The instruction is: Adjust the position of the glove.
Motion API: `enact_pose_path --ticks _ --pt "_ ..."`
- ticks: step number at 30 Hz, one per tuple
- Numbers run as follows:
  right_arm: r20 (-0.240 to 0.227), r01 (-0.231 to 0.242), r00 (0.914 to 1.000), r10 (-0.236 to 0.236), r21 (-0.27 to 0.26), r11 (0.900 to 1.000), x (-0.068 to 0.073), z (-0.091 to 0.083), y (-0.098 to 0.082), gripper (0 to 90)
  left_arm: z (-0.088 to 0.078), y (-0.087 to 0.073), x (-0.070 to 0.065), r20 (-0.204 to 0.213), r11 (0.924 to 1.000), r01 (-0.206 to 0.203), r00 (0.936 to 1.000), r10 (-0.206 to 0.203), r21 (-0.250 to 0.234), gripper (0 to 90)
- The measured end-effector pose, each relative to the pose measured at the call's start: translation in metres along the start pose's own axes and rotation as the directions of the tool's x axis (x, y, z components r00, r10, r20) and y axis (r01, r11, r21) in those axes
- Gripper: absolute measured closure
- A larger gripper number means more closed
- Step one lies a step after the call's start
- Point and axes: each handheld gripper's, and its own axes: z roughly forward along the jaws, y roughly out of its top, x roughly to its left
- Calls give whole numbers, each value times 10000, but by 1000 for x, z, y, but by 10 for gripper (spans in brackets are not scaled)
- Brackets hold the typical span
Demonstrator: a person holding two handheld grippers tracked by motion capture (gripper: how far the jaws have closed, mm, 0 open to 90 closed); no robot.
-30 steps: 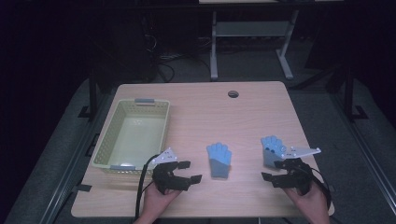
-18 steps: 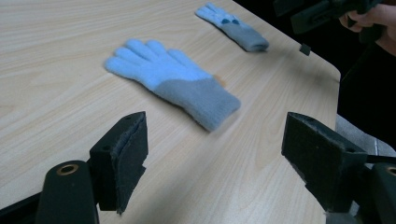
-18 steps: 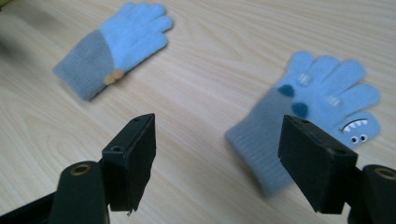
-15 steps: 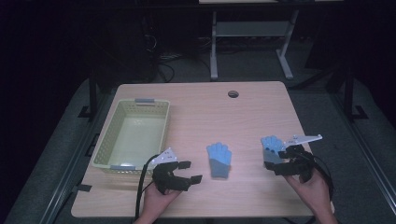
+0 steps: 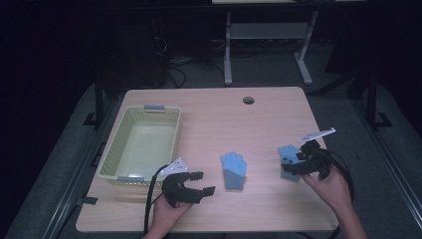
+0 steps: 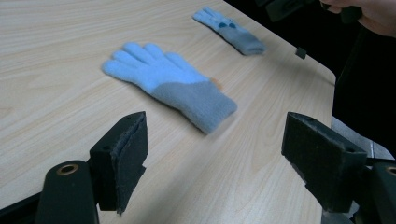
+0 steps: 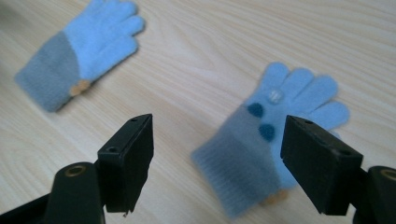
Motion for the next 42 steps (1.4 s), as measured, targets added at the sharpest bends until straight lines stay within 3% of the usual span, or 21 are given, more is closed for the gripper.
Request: enact_pose_path --ticks 13,22,27,31,36,42 --pt "457 -425 9982 392 745 9963 -22 19 7 330 1 0 -2 -31 9999 -127 9999 127 21 224" --pt "861 -1021 9923 889 1638 9812 -30 38 7 400 1 0 -2 -23 10000 -96 10000 96 0 224" --pt "1032 -999 9913 820 1822 9782 -32 41 7 458 2 0 -3 7 9999 -113 9999 113 45 224" --pt "1216 -1066 9893 806 2255 9684 -33 48 6 506 2 -1 -3 14 9999 -156 9999 156 66 224" --pt "1431 -989 9873 695 2099 9727 -30 49 3 541 1 0 -3 0 9999 -114 9999 114 0 224" --pt "1543 -987 9859 653 2200 9705 -27 50 4 610 2 -1 -4 24 9998 -162 9999 162 68 224"
